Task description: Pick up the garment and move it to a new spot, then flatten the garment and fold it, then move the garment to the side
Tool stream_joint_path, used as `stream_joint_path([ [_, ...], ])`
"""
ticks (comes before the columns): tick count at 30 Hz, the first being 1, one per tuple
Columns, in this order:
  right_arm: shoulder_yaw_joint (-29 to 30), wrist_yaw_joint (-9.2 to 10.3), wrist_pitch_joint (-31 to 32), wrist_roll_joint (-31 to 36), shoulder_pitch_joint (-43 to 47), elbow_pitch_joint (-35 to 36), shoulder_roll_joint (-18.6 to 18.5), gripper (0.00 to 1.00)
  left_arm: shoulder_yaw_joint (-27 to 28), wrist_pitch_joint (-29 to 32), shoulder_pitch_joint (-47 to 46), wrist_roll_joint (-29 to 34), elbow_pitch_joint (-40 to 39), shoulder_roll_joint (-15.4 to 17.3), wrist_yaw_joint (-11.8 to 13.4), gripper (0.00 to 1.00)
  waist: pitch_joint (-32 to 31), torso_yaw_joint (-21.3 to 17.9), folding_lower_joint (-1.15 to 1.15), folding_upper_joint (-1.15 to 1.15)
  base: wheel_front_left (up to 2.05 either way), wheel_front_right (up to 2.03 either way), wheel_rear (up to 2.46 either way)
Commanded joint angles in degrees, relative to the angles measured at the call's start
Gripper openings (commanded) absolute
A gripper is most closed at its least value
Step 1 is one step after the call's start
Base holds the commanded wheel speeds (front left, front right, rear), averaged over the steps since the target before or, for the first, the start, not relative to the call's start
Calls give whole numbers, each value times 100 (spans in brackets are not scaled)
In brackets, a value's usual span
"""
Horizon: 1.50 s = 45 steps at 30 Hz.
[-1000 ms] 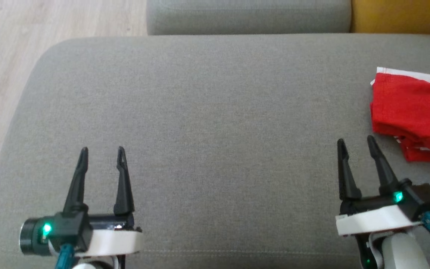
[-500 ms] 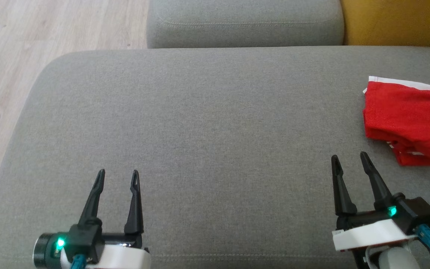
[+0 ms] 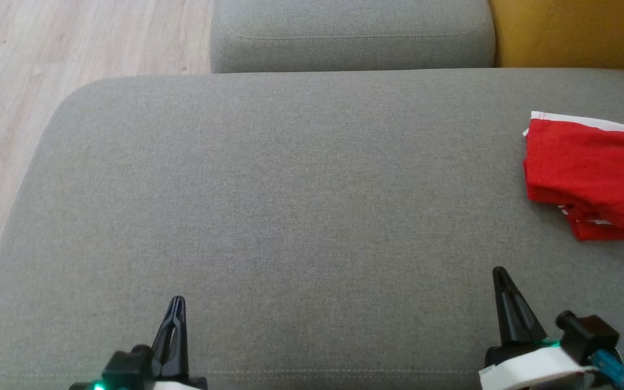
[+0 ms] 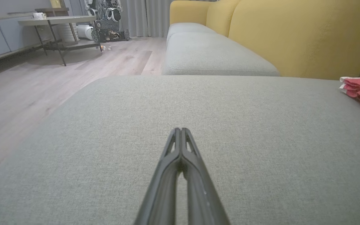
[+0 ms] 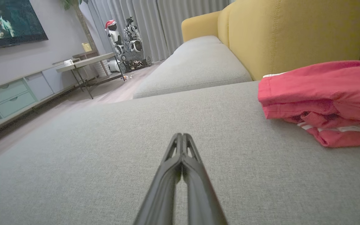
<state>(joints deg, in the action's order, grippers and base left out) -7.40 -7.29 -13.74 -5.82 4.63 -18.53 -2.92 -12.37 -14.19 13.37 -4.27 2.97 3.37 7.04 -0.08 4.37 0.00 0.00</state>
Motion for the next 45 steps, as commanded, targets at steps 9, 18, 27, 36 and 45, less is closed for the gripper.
stream_joint_path([
  [9, 60, -2, 105, -822, -261, 214, -58, 0, 115, 110, -309, -796, -89, 51, -135, 0, 2, -34, 0, 0, 0, 0, 0],
  [18, 116, -3, 218, -1492, -327, 233, -90, 0, 204, 228, -450, -1482, 31, 81, -249, 0, 4, -66, 0, 0, 0, 0, 0],
  [27, 188, -5, 351, -2226, -397, 257, -118, 0, 312, 363, -599, -2234, 150, 108, -368, 0, 5, -102, 0, 0, 0, 0, 0],
  [36, 252, -6, 463, -2810, -452, 277, -136, 0, 407, 476, -714, -2832, 223, 124, -461, 0, 8, -131, 0, 0, 0, 0, 0],
  [45, 330, -8, 594, -3461, -515, 298, -152, 0, 520, 609, -839, -3498, 309, 137, -566, 0, 10, -163, 0, 0, 0, 0, 0],
])
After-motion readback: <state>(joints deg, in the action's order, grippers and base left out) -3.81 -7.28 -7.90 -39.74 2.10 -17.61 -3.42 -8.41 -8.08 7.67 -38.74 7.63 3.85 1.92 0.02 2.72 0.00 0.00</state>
